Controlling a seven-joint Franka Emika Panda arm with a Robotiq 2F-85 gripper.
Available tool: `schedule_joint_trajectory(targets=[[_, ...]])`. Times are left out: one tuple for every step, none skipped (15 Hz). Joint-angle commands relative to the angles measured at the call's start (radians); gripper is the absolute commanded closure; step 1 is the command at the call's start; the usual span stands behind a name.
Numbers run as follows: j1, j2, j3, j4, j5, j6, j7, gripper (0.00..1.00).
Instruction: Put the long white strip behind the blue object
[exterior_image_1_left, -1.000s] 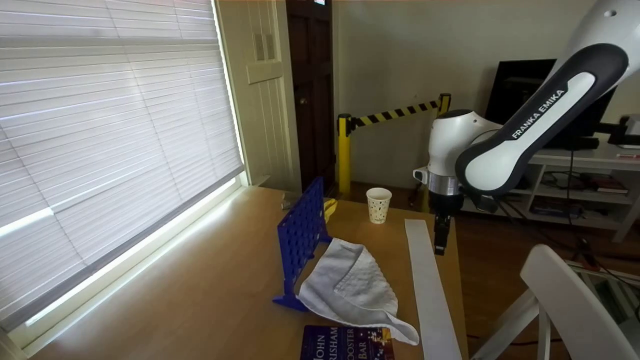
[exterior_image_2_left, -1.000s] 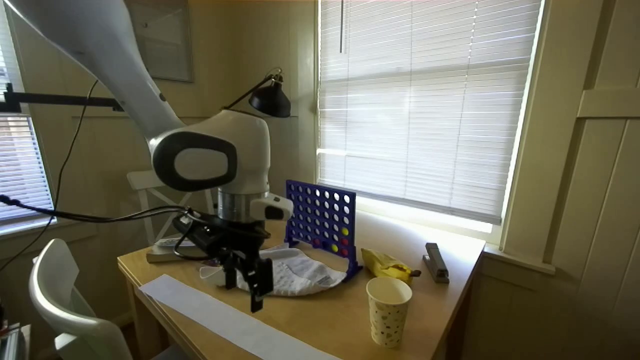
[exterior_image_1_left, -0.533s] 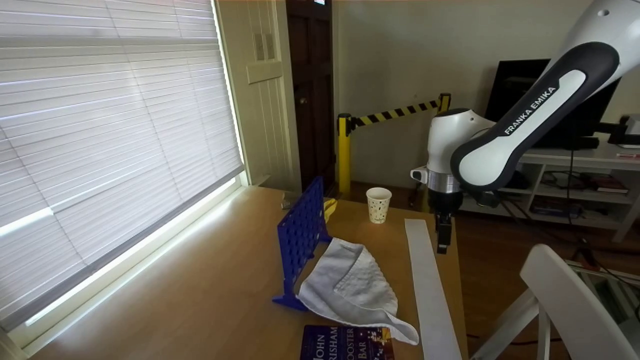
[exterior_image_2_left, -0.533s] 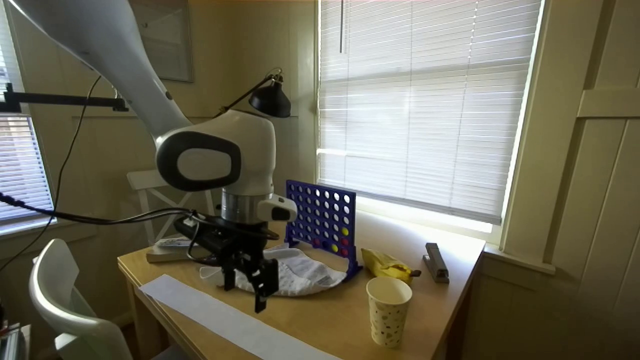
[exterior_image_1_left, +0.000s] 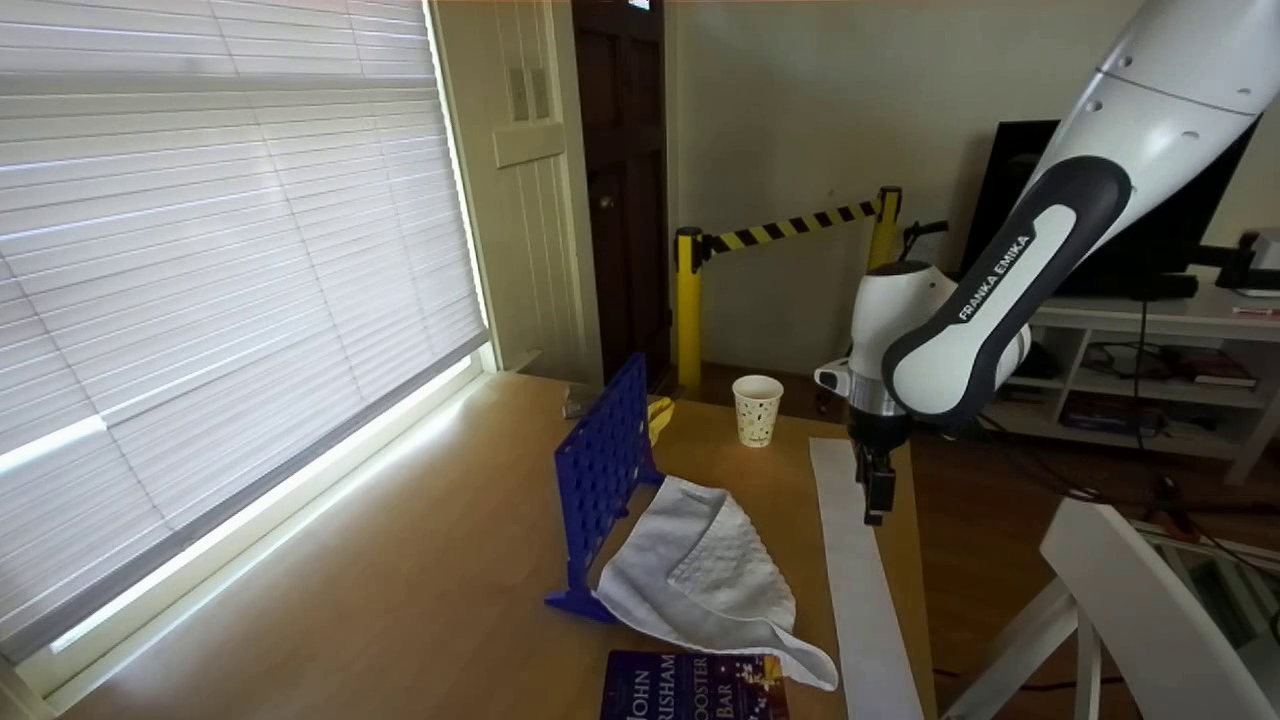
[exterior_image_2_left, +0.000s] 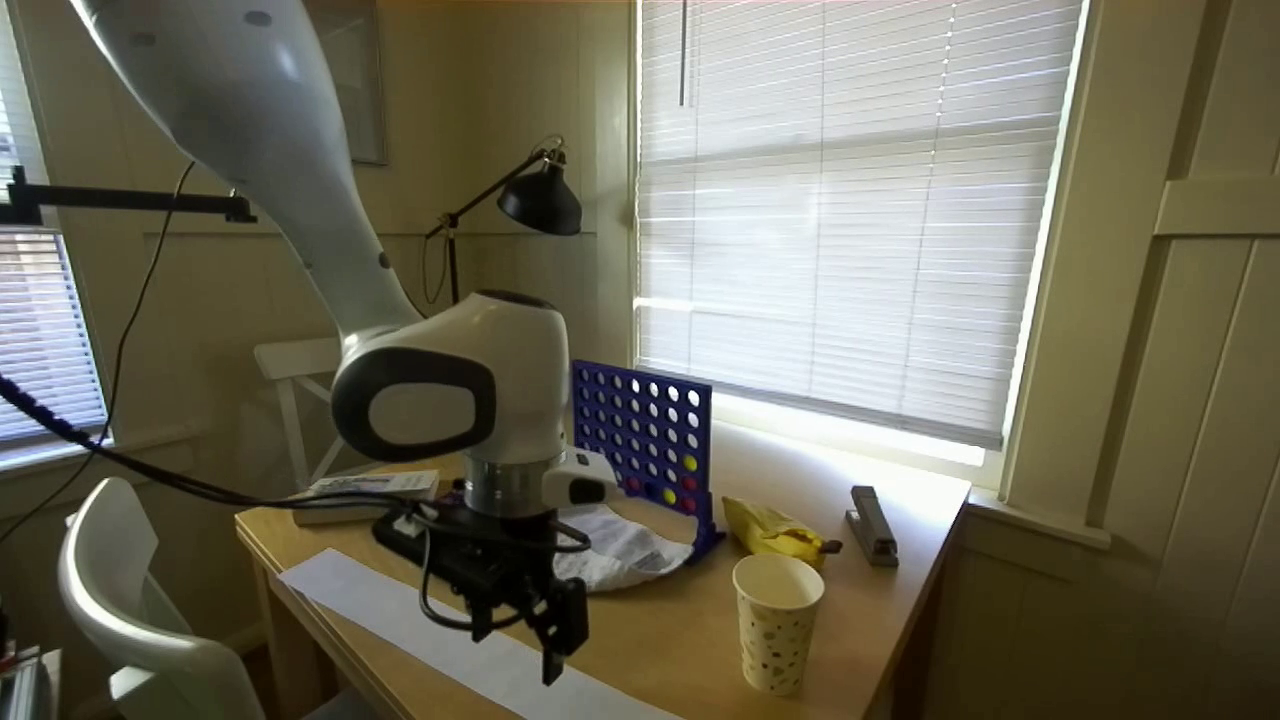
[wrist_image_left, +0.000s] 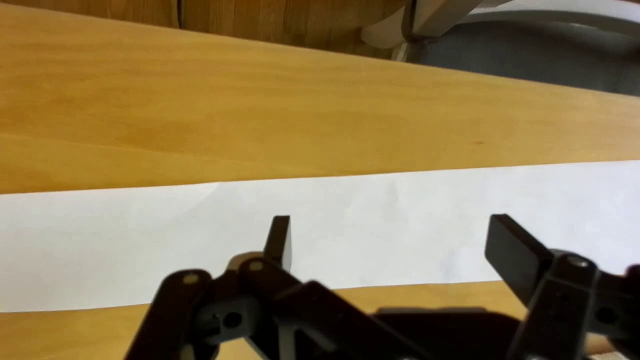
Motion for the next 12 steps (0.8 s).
schedule_joint_trajectory(targets=[[-0.077, 0.09, 0.08, 0.024, 0.063, 0.123, -0.062, 0.0], [-0.102, 0.11, 0.107, 0.025, 0.07, 0.156, -0.072, 0.0], [-0.117, 0.125, 0.12, 0.027, 0.057, 0.172, -0.063, 0.0], [-0.139, 0.139, 0.14, 0.03, 0.051, 0.185, -0.065, 0.0], [-0.158, 0.15, 0.157, 0.032, 0.044, 0.198, -0.061, 0.02], [-0.174, 0.163, 0.17, 0.036, 0.034, 0.208, -0.057, 0.09], [-0.188, 0.171, 0.181, 0.038, 0.026, 0.216, -0.053, 0.09], [-0.202, 0.177, 0.191, 0.039, 0.019, 0.219, -0.052, 0.15], [-0.21, 0.186, 0.197, 0.043, 0.01, 0.223, -0.052, 0.33], [-0.218, 0.191, 0.201, 0.046, 0.004, 0.222, -0.051, 0.38], [-0.226, 0.193, 0.207, 0.049, 0.002, 0.227, -0.052, 0.44], [-0.23, 0.191, 0.209, 0.052, 0.0, 0.225, -0.052, 0.49]])
